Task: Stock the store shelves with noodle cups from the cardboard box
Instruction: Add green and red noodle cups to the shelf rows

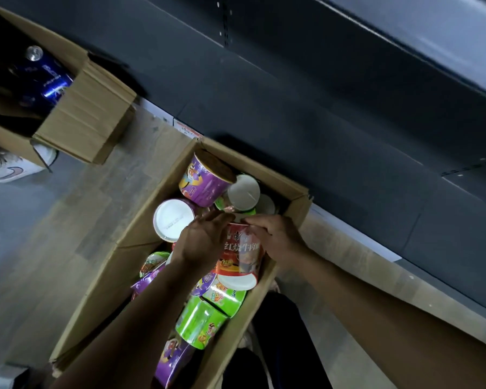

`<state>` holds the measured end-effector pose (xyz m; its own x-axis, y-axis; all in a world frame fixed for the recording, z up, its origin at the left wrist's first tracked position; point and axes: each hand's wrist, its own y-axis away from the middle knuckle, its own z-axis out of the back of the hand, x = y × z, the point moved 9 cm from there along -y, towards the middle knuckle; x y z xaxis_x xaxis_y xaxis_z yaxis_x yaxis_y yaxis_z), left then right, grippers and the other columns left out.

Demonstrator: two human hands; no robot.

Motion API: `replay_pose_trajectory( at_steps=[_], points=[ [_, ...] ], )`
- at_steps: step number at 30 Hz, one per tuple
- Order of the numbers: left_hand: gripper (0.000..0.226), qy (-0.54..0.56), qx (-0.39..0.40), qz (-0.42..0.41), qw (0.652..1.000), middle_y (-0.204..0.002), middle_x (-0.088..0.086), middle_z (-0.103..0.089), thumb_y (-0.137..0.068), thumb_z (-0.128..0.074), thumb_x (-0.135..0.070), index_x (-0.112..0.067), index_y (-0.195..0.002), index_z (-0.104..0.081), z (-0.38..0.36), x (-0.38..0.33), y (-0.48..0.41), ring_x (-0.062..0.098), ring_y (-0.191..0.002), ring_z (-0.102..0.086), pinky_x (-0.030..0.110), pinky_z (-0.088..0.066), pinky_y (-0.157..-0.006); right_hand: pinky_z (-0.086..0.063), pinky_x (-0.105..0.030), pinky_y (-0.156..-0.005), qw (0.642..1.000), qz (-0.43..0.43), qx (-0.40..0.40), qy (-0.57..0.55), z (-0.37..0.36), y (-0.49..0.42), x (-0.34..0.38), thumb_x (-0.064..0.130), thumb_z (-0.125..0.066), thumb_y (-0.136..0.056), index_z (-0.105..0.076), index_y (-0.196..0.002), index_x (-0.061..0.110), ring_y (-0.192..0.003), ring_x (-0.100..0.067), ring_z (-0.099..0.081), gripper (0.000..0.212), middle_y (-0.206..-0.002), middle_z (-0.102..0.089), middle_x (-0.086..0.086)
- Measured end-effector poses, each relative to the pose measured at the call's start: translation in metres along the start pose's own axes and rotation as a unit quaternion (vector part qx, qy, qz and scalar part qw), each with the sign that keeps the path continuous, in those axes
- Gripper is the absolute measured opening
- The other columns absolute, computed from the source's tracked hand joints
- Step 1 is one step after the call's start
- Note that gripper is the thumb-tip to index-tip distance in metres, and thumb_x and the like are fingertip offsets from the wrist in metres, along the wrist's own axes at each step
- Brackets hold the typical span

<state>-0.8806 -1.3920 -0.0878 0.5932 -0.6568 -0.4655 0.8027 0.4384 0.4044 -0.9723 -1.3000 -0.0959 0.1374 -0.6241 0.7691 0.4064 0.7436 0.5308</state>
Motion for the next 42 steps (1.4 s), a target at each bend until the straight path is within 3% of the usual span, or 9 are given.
replay_pose_trajectory(
  at_steps=[4, 10, 15, 23, 29, 34, 38, 42],
  points=[
    [0.031, 0.061, -0.011, 0.01, 0.998, -0.126, 0.004, -0.061, -0.095, -0.052, -0.022, -0.02, -0.125, -0.061, 0.027, -0.019, 0.01, 0.027, -0.112, -0.06, 0.032, -0.047, -0.09, -0.052, -0.022, -0.081, 1.0, 0.014, -0.006, -0.026, 0.017, 0.018, 0.023, 0.011, -0.054, -0.094, -0.068, -0.114, 0.008, -0.094, -0.009, -0.063, 0.025, -0.104, -0.069, -0.001],
    [0.028, 0.091, -0.014, 0.01, 0.996, -0.121, 0.0, -0.064, -0.097, -0.049, -0.024, -0.023, -0.123, -0.062, 0.08, -0.06, 0.035, 0.021, -0.107, -0.061, 0.027, -0.046, -0.089, -0.049, -0.012, -0.074, 0.994, 0.039, -0.083, -0.06, 0.055, 0.057, 0.059, 0.013, -0.067, -0.086, -0.073, -0.104, 0.01, -0.085, -0.004, -0.064, 0.019, -0.095, -0.07, 0.003],
    [0.028, 0.137, -0.01, -0.01, 0.991, -0.114, 0.002, -0.067, -0.097, -0.05, -0.031, -0.021, -0.119, -0.063, 0.119, -0.102, 0.063, 0.019, -0.101, -0.064, 0.031, -0.051, -0.087, -0.055, -0.022, -0.075, 0.989, 0.035, -0.12, -0.083, 0.087, 0.105, 0.087, 0.02, -0.069, -0.084, -0.075, -0.1, 0.018, -0.083, -0.003, -0.067, 0.017, -0.09, -0.071, 0.009],
    [0.026, 0.134, -0.024, -0.064, 0.989, -0.105, -0.008, -0.069, -0.095, -0.05, -0.039, -0.027, -0.113, -0.066, 0.183, -0.195, 0.111, 0.007, -0.09, -0.064, 0.02, -0.053, -0.076, -0.05, -0.013, -0.068, 0.979, 0.056, -0.176, -0.085, 0.157, 0.201, 0.143, 0.027, -0.069, -0.083, -0.075, -0.095, 0.023, -0.083, 0.001, -0.066, 0.014, -0.092, -0.07, 0.013],
    [0.022, 0.119, -0.013, -0.12, 0.986, -0.098, -0.009, -0.073, -0.095, -0.051, -0.036, -0.028, -0.103, -0.07, 0.218, -0.281, 0.142, -0.001, -0.082, -0.066, 0.02, -0.055, -0.072, -0.044, -0.004, -0.062, 0.972, 0.078, -0.2, -0.096, 0.215, 0.276, 0.172, 0.021, -0.067, -0.086, -0.074, -0.099, 0.018, -0.074, 0.012, -0.061, 0.016, -0.082, -0.066, 0.02],
    [0.019, 0.119, -0.025, -0.15, 0.981, -0.092, -0.013, -0.073, -0.093, -0.055, -0.037, -0.032, -0.098, -0.072, 0.234, -0.364, 0.165, 0.001, -0.081, -0.067, 0.029, -0.056, -0.08, -0.054, -0.021, -0.077, 0.963, 0.094, -0.236, -0.09, 0.275, 0.345, 0.179, 0.023, -0.066, -0.086, -0.074, -0.095, 0.025, -0.083, 0.0, -0.066, 0.012, -0.084, -0.069, 0.017],
    [0.024, 0.113, -0.018, -0.179, 0.977, -0.095, -0.011, -0.073, -0.093, -0.054, -0.041, -0.03, -0.106, -0.072, 0.234, -0.439, 0.181, 0.0, -0.081, -0.066, 0.01, -0.048, -0.067, -0.055, -0.026, -0.076, 0.956, 0.095, -0.265, -0.088, 0.327, 0.406, 0.171, 0.024, -0.065, -0.087, -0.074, -0.097, 0.021, -0.085, -0.008, -0.068, 0.013, -0.092, -0.072, 0.006],
    [0.025, 0.103, -0.001, -0.211, 0.972, -0.086, -0.013, -0.071, -0.094, -0.052, -0.043, -0.028, -0.097, -0.071, 0.232, -0.517, 0.202, -0.003, -0.073, -0.065, 0.005, -0.045, -0.06, -0.055, -0.02, -0.07, 0.947, 0.112, -0.289, -0.085, 0.375, 0.471, 0.165, 0.023, -0.064, -0.088, -0.072, -0.1, 0.018, -0.084, -0.006, -0.069, 0.015, -0.092, -0.071, 0.007]
  ],
)
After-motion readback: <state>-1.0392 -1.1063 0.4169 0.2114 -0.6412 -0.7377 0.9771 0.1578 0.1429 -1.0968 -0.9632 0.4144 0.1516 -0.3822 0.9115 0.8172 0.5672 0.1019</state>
